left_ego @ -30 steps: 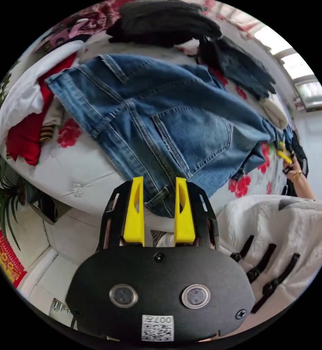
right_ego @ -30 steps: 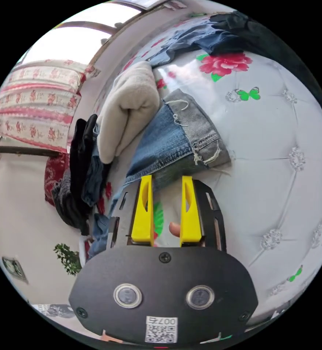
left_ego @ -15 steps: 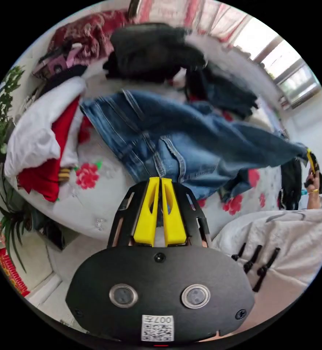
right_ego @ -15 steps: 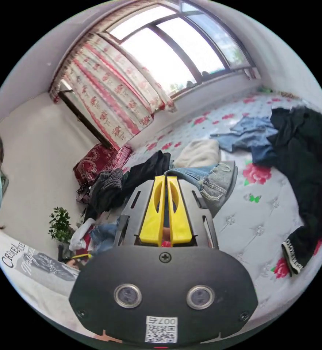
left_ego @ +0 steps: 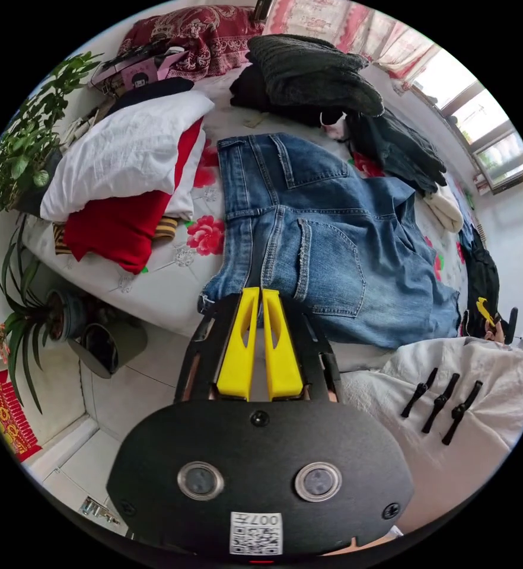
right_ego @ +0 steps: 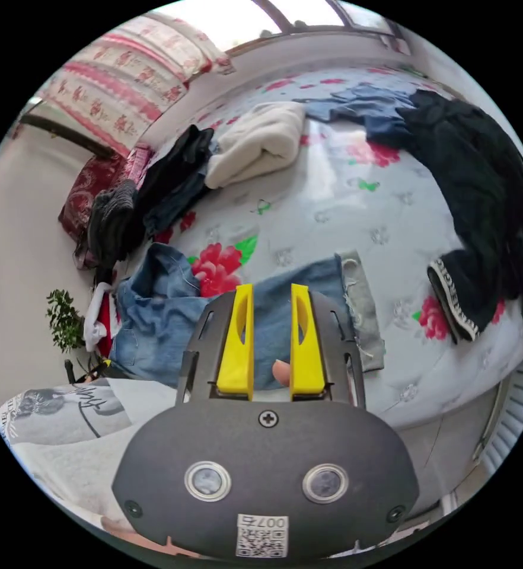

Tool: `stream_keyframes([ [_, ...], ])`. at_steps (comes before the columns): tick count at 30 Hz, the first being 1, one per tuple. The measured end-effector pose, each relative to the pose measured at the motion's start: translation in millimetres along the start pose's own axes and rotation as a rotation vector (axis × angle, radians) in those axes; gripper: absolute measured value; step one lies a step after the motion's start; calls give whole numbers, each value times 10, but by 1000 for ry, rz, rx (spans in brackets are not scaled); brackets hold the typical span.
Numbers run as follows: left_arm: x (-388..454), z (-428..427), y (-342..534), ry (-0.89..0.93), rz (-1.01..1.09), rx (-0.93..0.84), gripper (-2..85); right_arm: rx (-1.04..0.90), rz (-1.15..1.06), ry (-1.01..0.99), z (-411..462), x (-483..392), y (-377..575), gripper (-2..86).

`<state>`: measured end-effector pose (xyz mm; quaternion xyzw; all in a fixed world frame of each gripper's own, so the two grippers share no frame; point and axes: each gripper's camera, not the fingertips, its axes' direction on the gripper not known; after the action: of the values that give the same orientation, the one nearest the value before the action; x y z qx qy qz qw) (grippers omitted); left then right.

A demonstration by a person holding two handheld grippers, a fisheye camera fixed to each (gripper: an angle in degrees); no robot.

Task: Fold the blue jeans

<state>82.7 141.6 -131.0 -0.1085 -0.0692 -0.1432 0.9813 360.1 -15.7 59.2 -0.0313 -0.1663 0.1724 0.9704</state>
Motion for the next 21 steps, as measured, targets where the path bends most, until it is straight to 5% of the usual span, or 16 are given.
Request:
stream_keyframes([
  [8,85,208,-79,-43,-26,-87,-9,-214,81,273,969,523,344,108],
  [11,83,171,10,-36,-112,-51,-8,-54,1,336,853,190,312,102],
  [13,92,71,49,-92,-152,-31,-9,65,-149,270,789,-239,196,98],
  [17,156,-238,0,-225,-155,55,-6,-9,-363,30,1147,-851,-197,93],
  [21,295,-157,-269,-104,-163,90,12,-169,-498,-125,2033,-1552,-486,89],
])
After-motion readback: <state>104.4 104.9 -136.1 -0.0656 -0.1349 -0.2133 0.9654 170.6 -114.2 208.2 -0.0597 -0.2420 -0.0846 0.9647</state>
